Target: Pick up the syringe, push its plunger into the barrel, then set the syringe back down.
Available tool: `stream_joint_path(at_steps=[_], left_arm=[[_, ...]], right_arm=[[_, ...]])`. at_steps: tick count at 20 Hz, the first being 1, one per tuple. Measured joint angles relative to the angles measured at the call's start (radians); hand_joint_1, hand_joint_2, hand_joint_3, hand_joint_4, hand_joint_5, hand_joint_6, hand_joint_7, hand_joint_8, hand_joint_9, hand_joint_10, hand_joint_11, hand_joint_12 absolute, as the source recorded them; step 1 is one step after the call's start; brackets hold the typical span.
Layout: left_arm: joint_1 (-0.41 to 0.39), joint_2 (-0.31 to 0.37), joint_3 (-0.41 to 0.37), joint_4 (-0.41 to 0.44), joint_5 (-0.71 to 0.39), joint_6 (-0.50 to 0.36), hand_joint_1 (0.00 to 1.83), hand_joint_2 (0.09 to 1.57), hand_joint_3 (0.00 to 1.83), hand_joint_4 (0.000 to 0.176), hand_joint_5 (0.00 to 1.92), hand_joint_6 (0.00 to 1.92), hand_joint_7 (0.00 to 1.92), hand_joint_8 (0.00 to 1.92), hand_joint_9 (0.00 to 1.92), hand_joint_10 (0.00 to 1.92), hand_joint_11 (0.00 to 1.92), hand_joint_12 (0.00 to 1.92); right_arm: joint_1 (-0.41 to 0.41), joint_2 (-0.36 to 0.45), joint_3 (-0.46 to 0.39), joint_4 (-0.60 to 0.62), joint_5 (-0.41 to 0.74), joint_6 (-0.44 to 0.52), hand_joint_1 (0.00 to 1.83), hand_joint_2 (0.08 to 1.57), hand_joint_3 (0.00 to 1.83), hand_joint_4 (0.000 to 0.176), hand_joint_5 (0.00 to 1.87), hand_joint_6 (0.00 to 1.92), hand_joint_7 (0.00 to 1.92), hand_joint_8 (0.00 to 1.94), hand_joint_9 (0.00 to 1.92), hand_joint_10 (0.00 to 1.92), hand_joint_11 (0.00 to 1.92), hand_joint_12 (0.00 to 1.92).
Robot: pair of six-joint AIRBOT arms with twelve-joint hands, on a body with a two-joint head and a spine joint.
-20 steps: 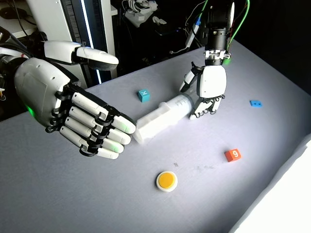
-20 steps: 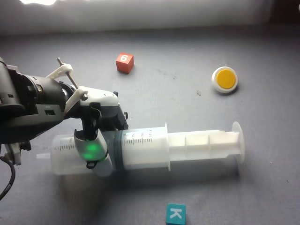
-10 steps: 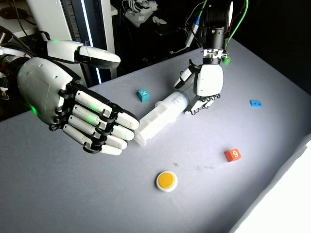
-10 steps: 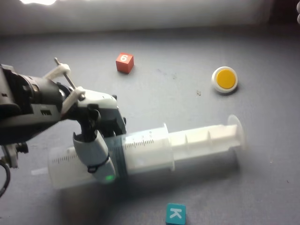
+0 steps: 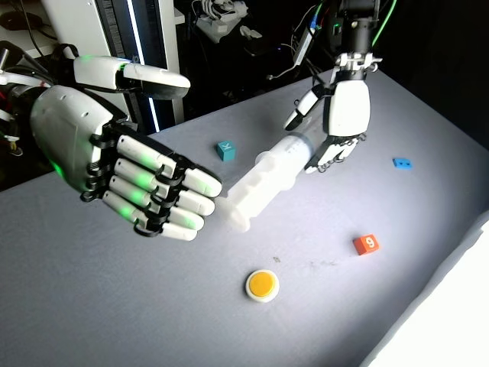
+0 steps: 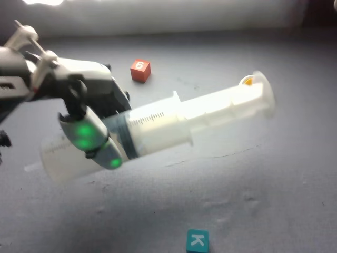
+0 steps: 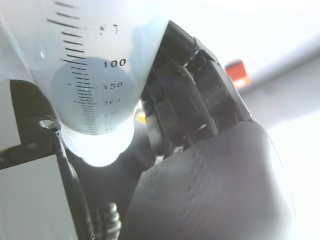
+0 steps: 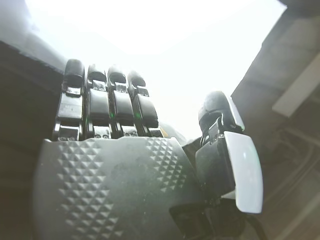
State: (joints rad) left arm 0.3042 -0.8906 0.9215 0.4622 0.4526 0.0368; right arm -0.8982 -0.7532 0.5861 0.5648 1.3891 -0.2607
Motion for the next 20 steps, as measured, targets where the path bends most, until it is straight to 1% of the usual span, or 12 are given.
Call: stream_joint_path(at_steps=[3, 4, 6, 7, 8, 9, 12, 13, 15, 17, 18, 20], left_arm=[[-0.008, 0.034, 0.002, 0.023, -0.024, 0.015, 1.27, 1.11, 0.00, 0.000, 0.90, 0.89, 1.08, 1.07, 1.07, 1.32, 0.82, 1.76], [-0.011, 0.040, 0.006, 0.035, -0.041, 0.016, 1.27, 1.10, 0.00, 0.000, 0.92, 0.90, 1.12, 0.98, 1.06, 1.24, 0.79, 1.69], [-0.016, 0.055, 0.021, 0.053, -0.086, 0.017, 1.27, 1.10, 0.00, 0.000, 0.91, 0.93, 1.14, 0.93, 1.05, 1.08, 0.74, 1.58], [-0.018, 0.065, 0.026, 0.068, -0.116, 0.018, 1.27, 1.09, 0.00, 0.000, 0.91, 0.94, 1.14, 0.91, 1.05, 1.04, 0.73, 1.56], [-0.019, 0.073, 0.029, 0.097, -0.143, 0.019, 1.28, 1.09, 0.00, 0.000, 0.93, 0.91, 1.15, 0.91, 1.06, 1.00, 0.74, 1.51], [-0.022, 0.080, 0.035, 0.098, -0.163, 0.021, 1.37, 1.08, 0.00, 0.000, 0.89, 0.97, 1.17, 0.73, 1.02, 1.14, 0.69, 1.48], [-0.038, 0.096, 0.047, 0.061, -0.207, 0.021, 1.37, 1.12, 0.00, 0.000, 0.79, 1.21, 1.10, 0.75, 0.92, 1.20, 0.60, 1.40], [-0.042, 0.098, 0.047, 0.042, -0.217, 0.021, 1.28, 1.11, 0.00, 0.000, 0.84, 1.11, 1.12, 0.87, 0.98, 1.04, 0.62, 1.50], [-0.051, 0.106, 0.043, 0.023, -0.229, 0.020, 1.27, 1.10, 0.00, 0.000, 0.91, 0.96, 1.14, 0.91, 1.07, 1.07, 0.72, 1.63], [-0.061, 0.111, 0.041, 0.020, -0.229, 0.021, 1.27, 1.10, 0.00, 0.000, 0.89, 1.02, 1.16, 0.85, 1.05, 0.95, 0.66, 1.54], [-0.065, 0.114, 0.039, 0.006, -0.224, 0.023, 1.35, 1.11, 0.00, 0.000, 0.82, 1.08, 1.11, 0.82, 0.94, 1.20, 0.62, 1.52], [-0.090, 0.127, 0.024, -0.016, -0.217, 0.023, 1.37, 1.13, 0.00, 0.000, 0.77, 1.21, 1.08, 0.80, 0.91, 1.24, 0.58, 1.45]], right_arm=[[0.036, -0.021, 0.003, 0.110, 0.012, 0.014, 0.00, 1.24, 0.00, 0.000, 0.16, 0.00, 0.15, 0.00, 0.13, 0.00, 0.00, 0.41], [0.039, -0.031, 0.010, 0.120, 0.011, 0.030, 0.00, 1.23, 0.00, 0.000, 0.16, 0.00, 0.15, 0.00, 0.13, 0.00, 0.00, 0.40], [0.048, -0.056, 0.020, 0.114, 0.009, 0.044, 0.00, 1.16, 0.00, 0.000, 0.03, 0.01, 0.01, 0.00, 0.01, 0.00, 0.00, 0.04], [0.048, -0.068, 0.027, 0.100, -0.001, 0.044, 0.00, 1.14, 0.00, 0.000, 0.00, 0.00, 0.00, 0.00, 0.00, 0.00, 0.00, 0.01], [0.049, -0.075, 0.027, 0.103, -0.018, 0.046, 0.00, 1.08, 0.00, 0.000, 0.00, 0.00, 0.00, 0.00, 0.00, 0.00, 0.00, 0.00], [0.058, -0.077, 0.027, 0.116, -0.042, 0.052, 0.00, 1.05, 0.00, 0.000, 0.00, 0.00, 0.00, 0.00, 0.00, 0.00, 0.00, 0.00], [0.089, -0.077, 0.032, 0.144, -0.095, 0.060, 0.00, 1.02, 0.00, 0.000, 0.00, 0.00, 0.00, 0.00, 0.00, 0.00, 0.00, 0.00], [0.106, -0.077, 0.040, 0.142, -0.108, 0.059, 0.00, 1.01, 0.00, 0.000, 0.00, 0.00, 0.00, 0.00, 0.00, 0.00, 0.00, 0.00], [0.124, -0.085, 0.054, 0.132, -0.112, 0.060, 0.00, 1.01, 0.00, 0.000, 0.00, 0.00, 0.00, 0.00, 0.00, 0.00, 0.00, 0.00], [0.129, -0.098, 0.069, 0.134, -0.133, 0.060, 0.00, 1.02, 0.00, 0.000, 0.00, 0.00, 0.00, 0.00, 0.00, 0.00, 0.00, 0.00], [0.136, -0.103, 0.077, 0.134, -0.151, 0.061, 0.00, 1.02, 0.00, 0.000, 0.00, 0.00, 0.00, 0.00, 0.00, 0.00, 0.00, 0.00], [0.161, -0.122, 0.095, 0.126, -0.161, 0.063, 0.00, 1.02, 0.00, 0.000, 0.00, 0.00, 0.00, 0.00, 0.00, 0.00, 0.00, 0.00]])
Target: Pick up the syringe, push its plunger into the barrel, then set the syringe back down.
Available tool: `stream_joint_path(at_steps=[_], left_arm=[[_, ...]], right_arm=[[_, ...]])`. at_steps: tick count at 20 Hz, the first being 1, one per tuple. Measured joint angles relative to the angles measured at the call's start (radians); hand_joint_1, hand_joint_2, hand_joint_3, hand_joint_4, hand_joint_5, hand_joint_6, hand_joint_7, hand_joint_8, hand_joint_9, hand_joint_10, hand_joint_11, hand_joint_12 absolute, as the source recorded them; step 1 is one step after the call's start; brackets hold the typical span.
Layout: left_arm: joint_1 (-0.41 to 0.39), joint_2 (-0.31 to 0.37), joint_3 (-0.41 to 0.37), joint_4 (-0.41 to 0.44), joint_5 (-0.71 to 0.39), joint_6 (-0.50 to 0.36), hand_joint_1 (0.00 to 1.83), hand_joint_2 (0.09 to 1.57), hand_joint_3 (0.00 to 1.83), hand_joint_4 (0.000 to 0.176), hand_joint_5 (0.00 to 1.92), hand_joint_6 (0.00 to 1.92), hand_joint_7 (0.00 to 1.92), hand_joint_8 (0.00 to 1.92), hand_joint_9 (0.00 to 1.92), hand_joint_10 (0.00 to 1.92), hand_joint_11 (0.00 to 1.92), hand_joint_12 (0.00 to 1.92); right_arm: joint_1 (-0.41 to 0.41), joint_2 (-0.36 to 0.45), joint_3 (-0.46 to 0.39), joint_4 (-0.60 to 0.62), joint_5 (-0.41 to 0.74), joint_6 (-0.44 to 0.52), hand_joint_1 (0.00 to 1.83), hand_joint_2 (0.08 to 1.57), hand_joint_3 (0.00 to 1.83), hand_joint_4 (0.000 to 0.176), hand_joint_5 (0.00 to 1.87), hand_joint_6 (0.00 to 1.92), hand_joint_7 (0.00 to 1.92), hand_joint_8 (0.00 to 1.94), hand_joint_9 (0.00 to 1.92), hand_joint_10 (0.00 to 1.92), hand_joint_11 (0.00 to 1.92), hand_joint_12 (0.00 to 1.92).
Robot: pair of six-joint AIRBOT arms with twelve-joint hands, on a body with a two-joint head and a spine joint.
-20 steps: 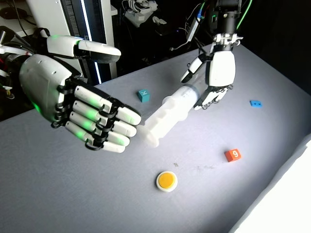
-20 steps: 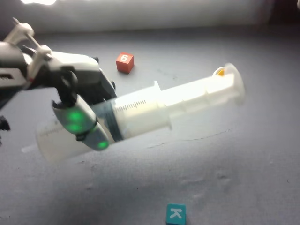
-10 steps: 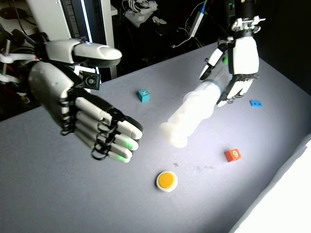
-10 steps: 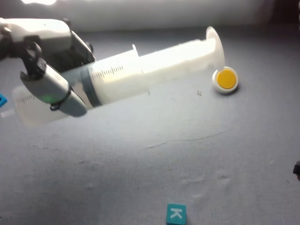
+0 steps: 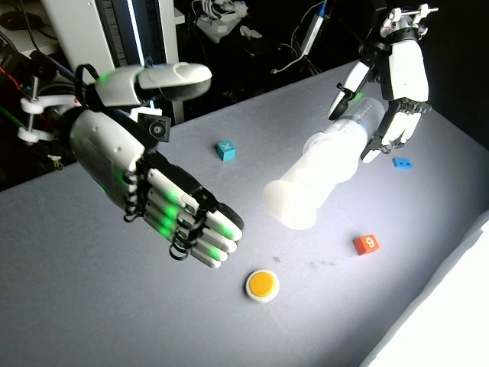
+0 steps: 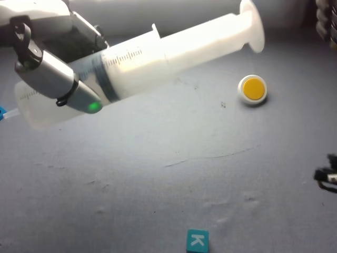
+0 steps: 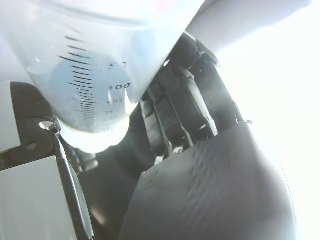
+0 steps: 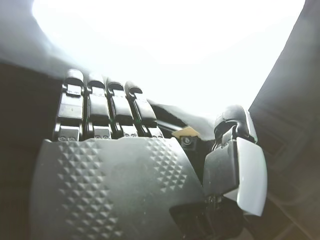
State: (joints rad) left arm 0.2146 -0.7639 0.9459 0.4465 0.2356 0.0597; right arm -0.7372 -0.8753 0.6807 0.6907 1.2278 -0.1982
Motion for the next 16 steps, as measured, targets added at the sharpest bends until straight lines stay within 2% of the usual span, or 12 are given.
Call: stream_joint_path(at_steps=[4, 5, 6, 7, 8, 9, 11, 12, 13, 14, 16], left_arm=[[-0.016, 0.009, -0.024, -0.021, -0.018, 0.000, 1.37, 1.13, 0.00, 0.000, 0.78, 1.14, 1.07, 0.82, 0.91, 1.28, 0.64, 1.49], [-0.016, 0.010, -0.025, -0.023, -0.023, -0.001, 1.28, 1.11, 0.00, 0.000, 0.85, 1.10, 1.14, 0.81, 0.99, 1.00, 0.64, 1.48], [-0.021, 0.010, -0.024, -0.023, -0.025, -0.001, 1.36, 1.10, 0.00, 0.000, 0.83, 1.16, 1.14, 0.71, 0.94, 1.15, 0.61, 1.41], [-0.026, 0.014, -0.024, -0.020, -0.039, 0.000, 1.37, 1.11, 0.00, 0.000, 0.81, 1.21, 1.14, 0.67, 0.93, 1.17, 0.59, 1.38], [-0.026, 0.017, -0.024, -0.021, -0.048, 0.000, 1.28, 1.10, 0.00, 0.000, 0.85, 1.18, 1.18, 0.67, 1.01, 0.88, 0.57, 1.38], [-0.032, 0.019, -0.024, -0.023, -0.050, 0.000, 1.26, 1.09, 0.00, 0.000, 0.87, 1.15, 1.20, 0.65, 1.08, 0.75, 0.62, 1.42], [-0.032, 0.020, -0.024, -0.029, -0.050, 0.003, 1.26, 1.10, 0.00, 0.000, 0.86, 1.17, 1.20, 0.65, 1.09, 0.71, 0.63, 1.45], [-0.032, 0.021, -0.024, -0.032, -0.047, 0.004, 1.35, 1.10, 0.01, 0.000, 0.81, 1.20, 1.17, 0.63, 0.96, 1.08, 0.60, 1.40], [-0.033, 0.021, -0.024, -0.032, -0.044, 0.007, 1.37, 1.11, 0.00, 0.000, 0.79, 1.17, 1.13, 0.71, 0.93, 1.19, 0.61, 1.44], [-0.034, 0.021, -0.024, -0.032, -0.043, 0.011, 1.37, 1.11, 0.00, 0.000, 0.80, 1.15, 1.12, 0.75, 0.92, 1.23, 0.62, 1.46], [-0.034, 0.023, -0.024, -0.034, -0.042, 0.013, 1.37, 1.11, 0.00, 0.000, 0.80, 1.18, 1.13, 0.70, 0.92, 1.23, 0.61, 1.46]], right_arm=[[0.030, -0.083, 0.051, -0.025, -0.004, -0.002, 0.00, 1.03, 0.00, 0.000, 0.00, 0.00, 0.00, 0.00, 0.00, 0.00, 0.00, 0.00], [0.047, -0.100, 0.069, -0.040, -0.021, -0.002, 0.00, 1.03, 0.00, 0.000, 0.00, 0.00, 0.00, 0.00, 0.00, 0.00, 0.00, 0.00], [0.063, -0.108, 0.080, -0.051, -0.029, -0.003, 0.00, 1.03, 0.00, 0.000, 0.00, 0.00, 0.00, 0.00, 0.00, 0.00, 0.00, 0.00], [0.094, -0.121, 0.095, -0.067, -0.040, -0.003, 0.00, 1.03, 0.00, 0.000, 0.00, 0.00, 0.00, 0.00, 0.00, 0.00, 0.00, 0.00], [0.109, -0.125, 0.100, -0.078, -0.043, -0.003, 0.00, 1.02, 0.00, 0.000, 0.00, 0.00, 0.00, 0.00, 0.00, 0.00, 0.00, 0.00], [0.118, -0.132, 0.109, -0.098, -0.047, -0.005, 0.00, 1.02, 0.00, 0.000, 0.00, 0.00, 0.00, 0.00, 0.00, 0.00, 0.00, 0.00], [0.124, -0.143, 0.110, -0.113, -0.059, -0.026, 0.00, 1.03, 0.00, 0.000, 0.00, 0.00, 0.00, 0.00, 0.00, 0.00, 0.00, 0.00], [0.123, -0.145, 0.111, -0.109, -0.067, -0.027, 0.00, 1.02, 0.00, 0.000, 0.00, 0.00, 0.00, 0.00, 0.00, 0.00, 0.00, 0.00], [0.123, -0.148, 0.111, -0.100, -0.076, -0.033, 0.00, 1.03, 0.00, 0.000, 0.00, 0.00, 0.00, 0.00, 0.00, 0.00, 0.00, 0.00], [0.123, -0.152, 0.112, -0.098, -0.077, -0.041, 0.00, 1.03, 0.00, 0.000, 0.00, 0.00, 0.00, 0.00, 0.00, 0.00, 0.00, 0.00], [0.121, -0.167, 0.114, -0.092, -0.076, -0.051, 0.00, 1.03, 0.00, 0.000, 0.00, 0.00, 0.00, 0.00, 0.00, 0.00, 0.00, 0.00]])
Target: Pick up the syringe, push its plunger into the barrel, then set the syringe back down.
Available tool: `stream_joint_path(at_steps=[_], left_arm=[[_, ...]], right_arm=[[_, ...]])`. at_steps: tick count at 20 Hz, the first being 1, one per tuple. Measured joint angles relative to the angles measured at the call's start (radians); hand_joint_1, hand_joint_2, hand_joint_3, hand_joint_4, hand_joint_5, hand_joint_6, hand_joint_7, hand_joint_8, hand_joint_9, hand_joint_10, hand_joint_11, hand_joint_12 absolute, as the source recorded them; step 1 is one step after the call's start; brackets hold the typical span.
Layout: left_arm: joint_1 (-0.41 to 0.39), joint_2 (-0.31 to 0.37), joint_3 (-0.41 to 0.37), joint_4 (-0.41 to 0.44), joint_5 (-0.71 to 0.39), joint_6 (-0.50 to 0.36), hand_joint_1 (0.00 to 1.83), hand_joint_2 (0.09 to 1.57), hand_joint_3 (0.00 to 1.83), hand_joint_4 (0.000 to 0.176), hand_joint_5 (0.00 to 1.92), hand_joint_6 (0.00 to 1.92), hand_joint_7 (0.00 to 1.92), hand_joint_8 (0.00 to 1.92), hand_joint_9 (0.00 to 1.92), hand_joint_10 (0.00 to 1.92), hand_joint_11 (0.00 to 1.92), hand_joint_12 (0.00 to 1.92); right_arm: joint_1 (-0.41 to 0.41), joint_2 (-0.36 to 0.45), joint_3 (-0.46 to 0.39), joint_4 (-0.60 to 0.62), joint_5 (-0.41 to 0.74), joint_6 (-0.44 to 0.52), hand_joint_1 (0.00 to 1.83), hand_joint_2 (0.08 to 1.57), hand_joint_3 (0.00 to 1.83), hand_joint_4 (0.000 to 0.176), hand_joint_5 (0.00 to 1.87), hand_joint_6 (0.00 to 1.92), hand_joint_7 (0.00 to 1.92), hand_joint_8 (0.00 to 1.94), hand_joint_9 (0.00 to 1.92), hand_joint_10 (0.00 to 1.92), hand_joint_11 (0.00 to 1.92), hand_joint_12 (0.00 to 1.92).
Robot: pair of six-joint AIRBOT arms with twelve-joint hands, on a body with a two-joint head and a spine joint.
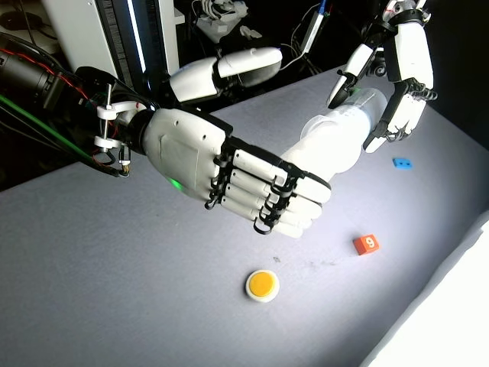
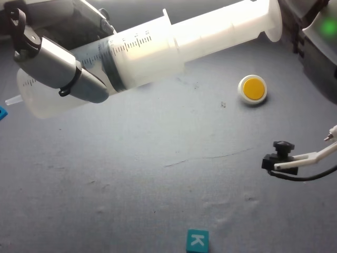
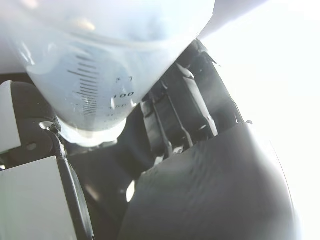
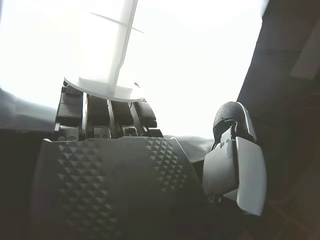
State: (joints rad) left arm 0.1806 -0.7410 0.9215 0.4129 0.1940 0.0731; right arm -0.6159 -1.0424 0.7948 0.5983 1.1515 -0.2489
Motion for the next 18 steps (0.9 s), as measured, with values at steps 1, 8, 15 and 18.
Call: stream_joint_path(at_steps=[1, 8, 15, 18], left_arm=[[0.000, 0.003, 0.000, -0.002, 0.000, 0.000, 1.38, 1.11, 0.00, 0.000, 0.80, 1.19, 1.13, 0.70, 0.92, 1.22, 0.62, 1.44], [0.000, 0.009, -0.008, 0.004, 0.015, 0.005, 1.26, 1.10, 0.00, 0.000, 0.86, 1.11, 1.19, 0.74, 1.07, 0.83, 0.66, 1.51], [0.000, 0.010, -0.015, 0.014, 0.043, 0.013, 1.35, 1.11, 0.00, 0.000, 0.81, 1.18, 1.15, 0.70, 0.92, 1.15, 0.58, 1.42], [0.000, 0.011, -0.016, 0.016, 0.062, 0.016, 1.37, 1.12, 0.00, 0.000, 0.79, 1.24, 1.14, 0.67, 0.90, 1.22, 0.59, 1.45]], right_arm=[[0.000, -0.004, 0.002, 0.000, 0.002, -0.004, 0.00, 1.03, 0.00, 0.000, 0.00, 0.00, 0.00, 0.00, 0.00, 0.00, 0.00, 0.00], [0.000, -0.066, 0.004, 0.024, 0.026, -0.042, 0.00, 1.02, 0.00, 0.000, 0.00, 0.00, 0.00, 0.00, 0.00, 0.00, 0.00, 0.00], [-0.003, -0.138, 0.007, 0.060, 0.054, -0.057, 0.00, 1.04, 0.00, 0.000, 0.00, 0.00, 0.00, 0.00, 0.00, 0.00, 0.00, 0.00], [-0.002, -0.181, 0.011, 0.069, 0.059, -0.069, 0.00, 1.05, 0.00, 0.000, 0.00, 0.00, 0.00, 0.00, 0.00, 0.00, 0.00, 0.00]])
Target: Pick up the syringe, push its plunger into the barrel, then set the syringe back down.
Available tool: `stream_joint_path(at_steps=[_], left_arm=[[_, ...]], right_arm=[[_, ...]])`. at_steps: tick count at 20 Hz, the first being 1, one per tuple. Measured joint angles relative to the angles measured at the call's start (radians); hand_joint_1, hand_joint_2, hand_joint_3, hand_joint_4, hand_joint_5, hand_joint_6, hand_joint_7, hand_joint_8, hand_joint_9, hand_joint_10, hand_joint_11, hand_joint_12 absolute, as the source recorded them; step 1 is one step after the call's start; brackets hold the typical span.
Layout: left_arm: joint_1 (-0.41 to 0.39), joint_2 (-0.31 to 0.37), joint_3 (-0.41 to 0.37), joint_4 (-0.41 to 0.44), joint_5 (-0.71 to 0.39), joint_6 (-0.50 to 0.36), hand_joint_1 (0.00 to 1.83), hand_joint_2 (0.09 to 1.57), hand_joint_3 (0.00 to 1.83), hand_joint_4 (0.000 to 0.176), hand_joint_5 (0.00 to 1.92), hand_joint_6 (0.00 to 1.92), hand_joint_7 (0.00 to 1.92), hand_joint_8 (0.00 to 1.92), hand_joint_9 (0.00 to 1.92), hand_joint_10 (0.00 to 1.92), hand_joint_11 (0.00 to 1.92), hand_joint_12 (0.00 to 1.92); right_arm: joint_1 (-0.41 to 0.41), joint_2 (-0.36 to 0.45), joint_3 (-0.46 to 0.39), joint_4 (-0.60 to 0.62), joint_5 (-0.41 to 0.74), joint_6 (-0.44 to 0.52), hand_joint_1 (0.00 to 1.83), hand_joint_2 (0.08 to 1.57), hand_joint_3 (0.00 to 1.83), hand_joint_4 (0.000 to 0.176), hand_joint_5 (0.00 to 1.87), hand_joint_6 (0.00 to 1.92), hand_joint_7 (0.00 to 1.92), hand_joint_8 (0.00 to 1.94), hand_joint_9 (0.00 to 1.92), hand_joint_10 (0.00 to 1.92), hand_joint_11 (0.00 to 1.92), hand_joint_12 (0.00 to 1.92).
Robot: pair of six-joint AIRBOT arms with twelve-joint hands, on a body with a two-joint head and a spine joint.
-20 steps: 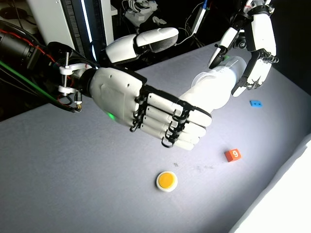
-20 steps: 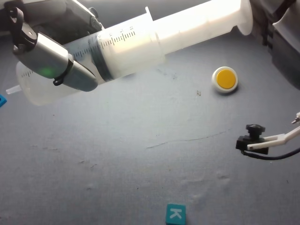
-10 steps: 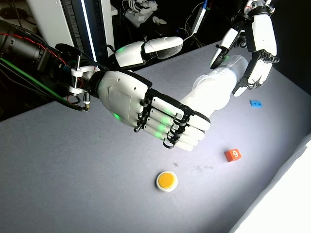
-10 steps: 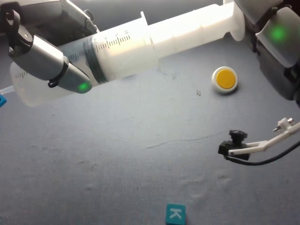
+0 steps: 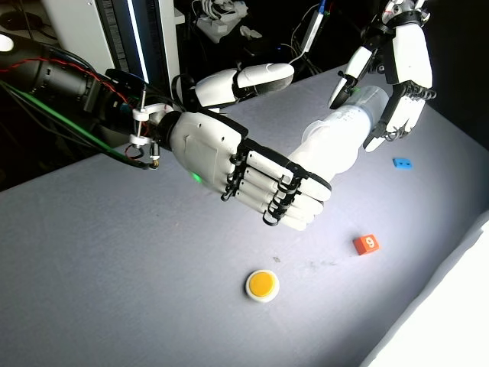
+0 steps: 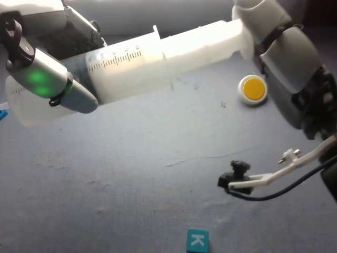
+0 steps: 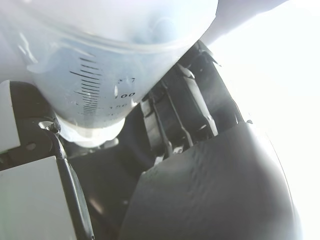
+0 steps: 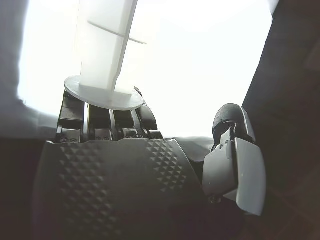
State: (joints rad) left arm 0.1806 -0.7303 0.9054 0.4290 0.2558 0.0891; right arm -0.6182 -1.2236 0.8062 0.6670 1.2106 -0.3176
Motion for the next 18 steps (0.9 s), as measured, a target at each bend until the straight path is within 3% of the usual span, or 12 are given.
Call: stream_joint_path(at_steps=[1, 2, 5, 6, 7, 8, 9, 10, 12, 14, 15, 18], left_arm=[[0.000, 0.003, -0.002, 0.001, 0.001, 0.001, 1.28, 1.11, 0.00, 0.000, 0.83, 1.20, 1.16, 0.71, 0.99, 0.96, 0.65, 1.48], [0.000, 0.006, -0.004, 0.002, 0.002, 0.004, 1.35, 1.11, 0.00, 0.000, 0.79, 1.21, 1.14, 0.67, 0.94, 1.18, 0.63, 1.48], [0.000, 0.006, -0.009, 0.007, 0.014, 0.004, 1.25, 1.12, 0.00, 0.000, 0.82, 1.21, 1.13, 0.78, 1.05, 0.84, 0.67, 1.48], [0.000, 0.006, -0.010, 0.006, 0.015, 0.004, 1.35, 1.12, 0.00, 0.000, 0.78, 1.24, 1.11, 0.73, 0.95, 1.13, 0.61, 1.44], [0.000, 0.006, -0.010, 0.008, 0.016, 0.004, 1.37, 1.13, 0.00, 0.000, 0.77, 1.25, 1.09, 0.75, 0.91, 1.21, 0.60, 1.45], [0.000, 0.006, -0.011, 0.008, 0.018, 0.004, 1.27, 1.13, 0.00, 0.000, 0.80, 1.22, 1.11, 0.81, 0.99, 0.98, 0.63, 1.48], [0.000, 0.006, -0.011, 0.008, 0.021, 0.005, 1.35, 1.13, 0.00, 0.000, 0.76, 1.24, 1.09, 0.76, 0.93, 1.19, 0.62, 1.46], [0.000, 0.006, -0.011, 0.008, 0.023, 0.006, 1.37, 1.11, 0.00, 0.000, 0.79, 1.17, 1.11, 0.72, 0.96, 1.22, 0.61, 1.47], [0.000, 0.006, -0.013, 0.008, 0.026, 0.011, 1.26, 1.12, 0.00, 0.000, 0.84, 1.11, 1.11, 0.91, 1.03, 0.98, 0.66, 1.55], [0.001, 0.008, -0.016, 0.008, 0.030, 0.011, 1.24, 1.13, 0.00, 0.000, 0.82, 1.17, 1.10, 0.89, 1.05, 0.88, 0.65, 1.50], [0.001, 0.008, -0.016, 0.008, 0.031, 0.012, 1.35, 1.11, 0.00, 0.000, 0.81, 1.16, 1.12, 0.76, 0.99, 1.13, 0.62, 1.45], [0.001, 0.008, -0.018, 0.005, 0.032, 0.012, 1.37, 1.15, 0.00, 0.000, 0.73, 1.32, 1.02, 0.85, 0.90, 1.24, 0.57, 1.36]], right_arm=[[0.001, -0.011, 0.000, 0.005, 0.001, -0.002, 0.00, 1.05, 0.00, 0.000, 0.00, 0.00, 0.00, 0.00, 0.00, 0.00, 0.00, 0.00], [0.001, -0.025, 0.000, 0.008, 0.003, -0.002, 0.00, 1.05, 0.00, 0.000, 0.00, 0.00, 0.00, 0.00, 0.00, 0.00, 0.00, 0.00], [0.012, -0.069, 0.003, 0.024, 0.016, -0.022, 0.00, 1.05, 0.00, 0.000, 0.00, 0.00, 0.00, 0.00, 0.00, 0.00, 0.00, 0.00], [0.018, -0.080, 0.006, 0.031, 0.018, -0.028, 0.00, 1.05, 0.00, 0.000, 0.00, 0.00, 0.00, 0.00, 0.00, 0.00, 0.00, 0.00], [0.021, -0.090, 0.006, 0.039, 0.019, -0.029, 0.00, 1.05, 0.01, 0.000, 0.00, 0.00, 0.00, 0.00, 0.00, 0.00, 0.00, 0.00], [0.022, -0.103, 0.006, 0.041, 0.022, -0.037, 0.00, 1.06, 0.01, 0.000, 0.00, 0.00, 0.00, 0.00, 0.00, 0.00, 0.00, 0.00], [0.023, -0.119, 0.006, 0.046, 0.025, -0.039, 0.00, 1.06, 0.01, 0.000, 0.00, 0.00, 0.00, 0.00, 0.00, 0.00, 0.00, 0.00], [0.023, -0.128, 0.006, 0.048, 0.025, -0.039, 0.00, 1.06, 0.01, 0.000, 0.00, 0.00, 0.00, 0.00, 0.00, 0.00, 0.00, 0.00], [0.023, -0.146, 0.006, 0.052, 0.023, -0.039, 0.00, 1.04, 0.00, 0.000, 0.00, 0.00, 0.00, 0.00, 0.00, 0.00, 0.00, 0.00], [0.023, -0.169, 0.007, 0.054, 0.024, -0.040, 0.00, 1.05, 0.00, 0.000, 0.00, 0.00, 0.00, 0.00, 0.00, 0.00, 0.00, 0.00], [0.029, -0.180, 0.007, 0.059, 0.023, -0.042, 0.00, 1.05, 0.00, 0.000, 0.00, 0.00, 0.00, 0.00, 0.00, 0.00, 0.00, 0.00], [0.034, -0.212, 0.008, 0.059, 0.021, -0.043, 0.00, 1.06, 0.00, 0.000, 0.00, 0.00, 0.00, 0.00, 0.00, 0.00, 0.00, 0.00]])
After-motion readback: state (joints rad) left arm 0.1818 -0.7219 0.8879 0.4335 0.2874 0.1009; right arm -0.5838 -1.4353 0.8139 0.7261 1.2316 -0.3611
